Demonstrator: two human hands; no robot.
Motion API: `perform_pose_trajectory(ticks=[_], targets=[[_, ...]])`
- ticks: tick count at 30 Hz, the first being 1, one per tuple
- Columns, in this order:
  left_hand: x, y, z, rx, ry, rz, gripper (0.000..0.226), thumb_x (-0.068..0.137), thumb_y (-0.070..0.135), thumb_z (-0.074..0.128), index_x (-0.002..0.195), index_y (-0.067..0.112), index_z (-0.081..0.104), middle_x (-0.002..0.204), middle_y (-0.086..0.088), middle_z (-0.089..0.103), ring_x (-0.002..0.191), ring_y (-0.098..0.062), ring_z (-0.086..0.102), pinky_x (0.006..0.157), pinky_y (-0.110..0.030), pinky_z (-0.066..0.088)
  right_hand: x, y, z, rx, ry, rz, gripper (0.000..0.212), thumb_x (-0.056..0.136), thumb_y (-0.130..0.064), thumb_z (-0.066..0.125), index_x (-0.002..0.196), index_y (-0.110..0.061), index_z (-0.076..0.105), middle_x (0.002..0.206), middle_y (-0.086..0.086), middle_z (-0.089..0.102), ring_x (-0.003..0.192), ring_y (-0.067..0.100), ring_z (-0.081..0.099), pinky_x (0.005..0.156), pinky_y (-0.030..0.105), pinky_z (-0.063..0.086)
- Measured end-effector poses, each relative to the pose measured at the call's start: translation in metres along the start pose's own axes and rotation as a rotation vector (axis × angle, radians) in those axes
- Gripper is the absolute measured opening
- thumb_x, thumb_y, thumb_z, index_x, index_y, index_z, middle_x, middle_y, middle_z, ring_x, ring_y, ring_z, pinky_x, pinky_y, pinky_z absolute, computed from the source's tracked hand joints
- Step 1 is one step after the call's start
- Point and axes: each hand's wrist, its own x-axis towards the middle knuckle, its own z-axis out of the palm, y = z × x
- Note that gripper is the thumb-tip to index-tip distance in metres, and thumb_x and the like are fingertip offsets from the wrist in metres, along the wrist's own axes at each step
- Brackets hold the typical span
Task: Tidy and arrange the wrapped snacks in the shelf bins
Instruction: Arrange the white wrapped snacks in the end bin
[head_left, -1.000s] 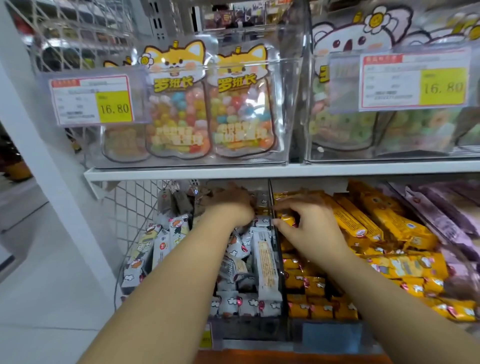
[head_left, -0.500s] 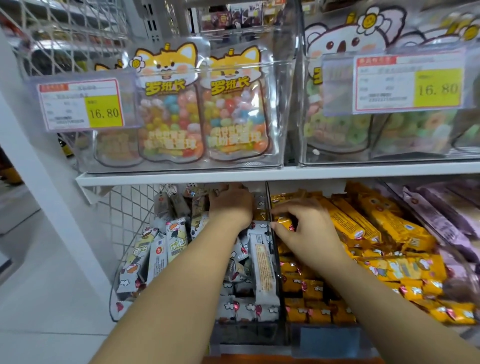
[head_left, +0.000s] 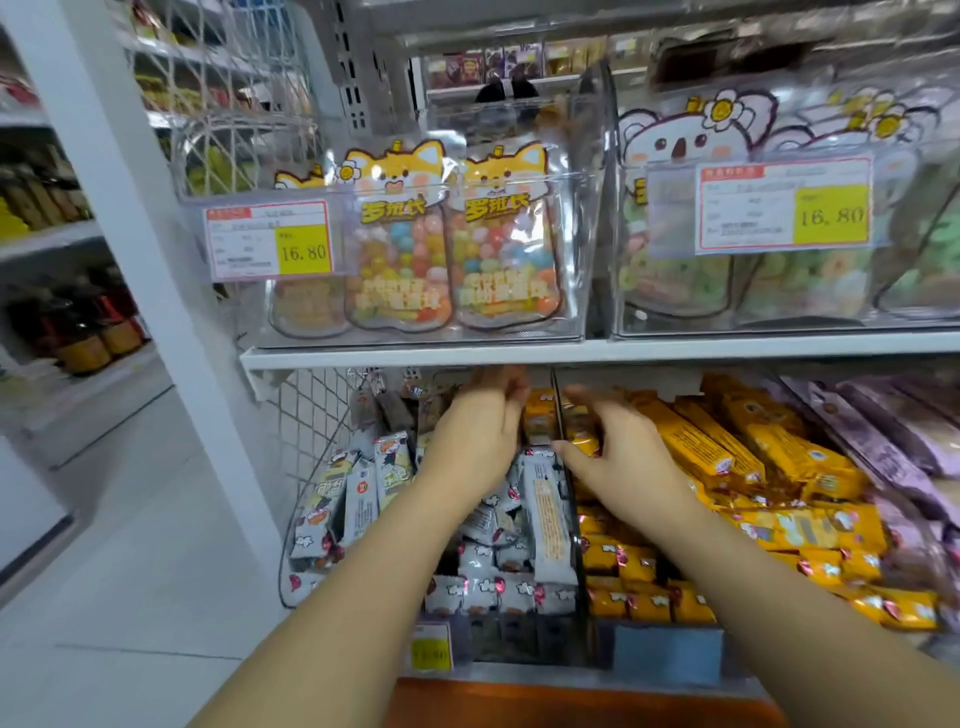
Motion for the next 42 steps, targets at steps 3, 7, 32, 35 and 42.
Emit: perform_pose_trajectory(ticks=[3, 7, 32, 35, 42], targets=[[-0.017, 0.006, -0.005, -0.041, 0.044, 0.025, 0.021, 0.101, 0.025, 0.038, 0.106, 0.012, 0.055, 0.092, -0.002, 0.056, 0.088, -0.022, 0.055, 0.075, -0.034, 0.042, -0.007, -0.007, -0.002, 0.04, -0.018, 0.003, 0.048, 0.087, -0.029, 0.064, 0.131, -0.017, 0.049, 0.123, 0.001, 0.058, 0.115, 0.018, 0.052, 0.093, 0.026, 0.041], [-0.035, 0.014, -0.006, -0.184, 0.156, 0.066, 0.008, 0.1, 0.022, 0.04, 0.096, 0.023, 0.047, 0.087, 0.012, 0.05, 0.081, -0.004, 0.049, 0.068, -0.019, 0.036, -0.017, -0.015, -0.008, 0.054, 0.007, -0.08, 0.037, 0.087, -0.026, 0.063, 0.123, -0.02, 0.055, 0.116, -0.003, 0.061, 0.109, 0.013, 0.054, 0.087, 0.021, 0.041], [-0.049, 0.048, 0.061, 0.314, -0.353, 0.088, 0.044, 0.1, 0.039, 0.037, 0.144, 0.038, 0.032, 0.154, 0.009, 0.026, 0.141, -0.017, 0.021, 0.117, -0.045, 0.015, -0.072, 0.103, -0.107, -0.315, 0.481, 0.178, 0.015, 0.087, -0.021, 0.062, 0.094, -0.009, 0.058, 0.095, 0.015, 0.057, 0.09, 0.036, 0.054, 0.073, 0.045, 0.043], [-0.047, 0.049, 0.061, 0.331, -0.392, 0.073, 0.044, 0.1, 0.04, 0.036, 0.144, 0.038, 0.032, 0.155, 0.009, 0.023, 0.142, -0.017, 0.019, 0.117, -0.046, 0.014, -0.063, 0.1, -0.108, -0.248, 0.456, 0.285, 0.018, 0.088, -0.024, 0.063, 0.095, -0.008, 0.061, 0.1, 0.016, 0.058, 0.094, 0.036, 0.052, 0.077, 0.043, 0.04], [-0.047, 0.049, 0.059, 0.353, -0.416, 0.074, 0.043, 0.1, 0.041, 0.035, 0.143, 0.037, 0.034, 0.155, 0.009, 0.023, 0.142, -0.016, 0.018, 0.117, -0.046, 0.012, -0.06, 0.097, -0.102, -0.468, 0.155, 0.303, 0.042, 0.094, -0.036, 0.048, 0.133, -0.021, 0.05, 0.138, 0.004, 0.049, 0.125, 0.03, 0.042, 0.1, 0.045, 0.032]])
